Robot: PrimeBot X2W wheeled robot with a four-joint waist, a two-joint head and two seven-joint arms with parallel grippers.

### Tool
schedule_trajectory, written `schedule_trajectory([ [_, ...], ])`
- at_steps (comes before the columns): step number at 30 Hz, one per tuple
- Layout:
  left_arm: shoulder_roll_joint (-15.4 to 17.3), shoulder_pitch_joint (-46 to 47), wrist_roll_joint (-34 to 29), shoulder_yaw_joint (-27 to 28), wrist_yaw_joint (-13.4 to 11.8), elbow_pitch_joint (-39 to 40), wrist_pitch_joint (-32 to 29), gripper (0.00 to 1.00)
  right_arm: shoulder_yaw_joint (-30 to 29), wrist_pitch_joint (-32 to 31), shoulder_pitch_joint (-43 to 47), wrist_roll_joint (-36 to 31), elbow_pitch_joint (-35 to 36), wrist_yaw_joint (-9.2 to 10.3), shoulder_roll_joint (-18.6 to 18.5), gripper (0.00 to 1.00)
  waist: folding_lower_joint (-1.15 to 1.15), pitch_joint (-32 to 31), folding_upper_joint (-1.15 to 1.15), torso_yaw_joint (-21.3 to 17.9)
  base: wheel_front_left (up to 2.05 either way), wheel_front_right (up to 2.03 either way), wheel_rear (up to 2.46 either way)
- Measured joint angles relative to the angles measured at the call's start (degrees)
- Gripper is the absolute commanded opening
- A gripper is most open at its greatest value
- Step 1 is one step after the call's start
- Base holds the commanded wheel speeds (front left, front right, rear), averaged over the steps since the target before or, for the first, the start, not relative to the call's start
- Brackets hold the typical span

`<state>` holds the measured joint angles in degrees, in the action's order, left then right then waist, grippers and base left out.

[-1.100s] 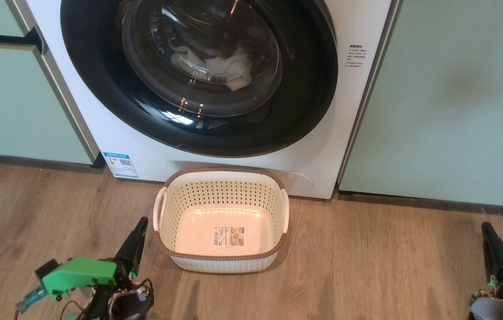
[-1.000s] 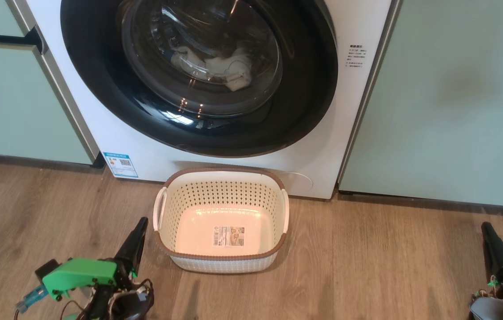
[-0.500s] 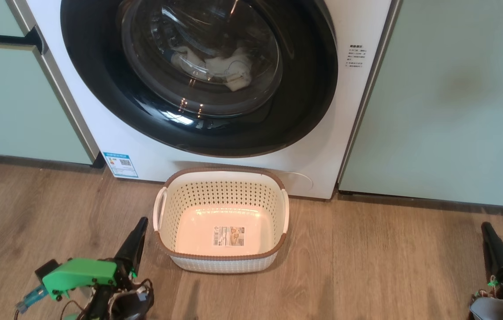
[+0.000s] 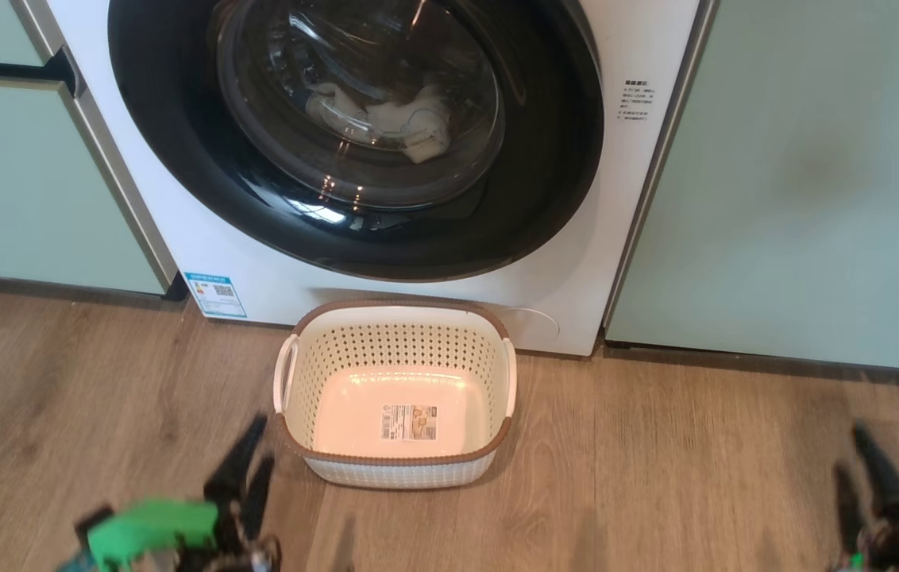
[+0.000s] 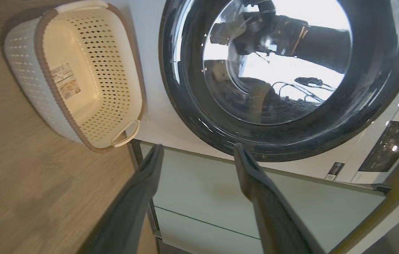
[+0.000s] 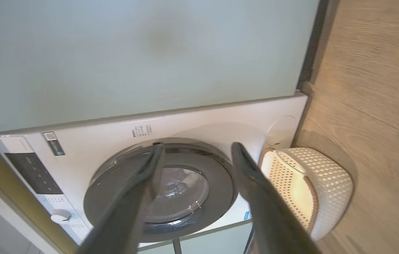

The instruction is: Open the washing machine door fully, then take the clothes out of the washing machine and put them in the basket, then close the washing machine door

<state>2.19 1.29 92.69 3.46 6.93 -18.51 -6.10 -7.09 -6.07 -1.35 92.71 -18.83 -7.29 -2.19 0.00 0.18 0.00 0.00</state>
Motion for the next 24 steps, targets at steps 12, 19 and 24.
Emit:
schedule_trajectory([
  [12,-1.1,-4.1,-0.6,-0.2,-0.1,-4.5,1.0,1.0,0.5,1.0,4.5,0.0,-4.3,0.02,0.8,1.0,0.0,0.1,0.0,0.0,0.0,0.0,0.0],
  [19,-1.1,-3.2,-3.2,-0.2,-0.1,-4.0,2.2,1.0,0.6,2.2,4.4,-2.4,-3.1,0.02,0.8,1.0,0.0,0.2,0.0,0.0,0.0,0.0,0.0],
  [24,-1.1,-3.1,-5.9,-0.2,-0.1,-3.0,3.2,1.0,0.6,3.2,4.2,-4.4,-2.5,0.02,0.8,1.0,0.0,0.3,0.0,0.0,0.0,0.0,0.0],
])
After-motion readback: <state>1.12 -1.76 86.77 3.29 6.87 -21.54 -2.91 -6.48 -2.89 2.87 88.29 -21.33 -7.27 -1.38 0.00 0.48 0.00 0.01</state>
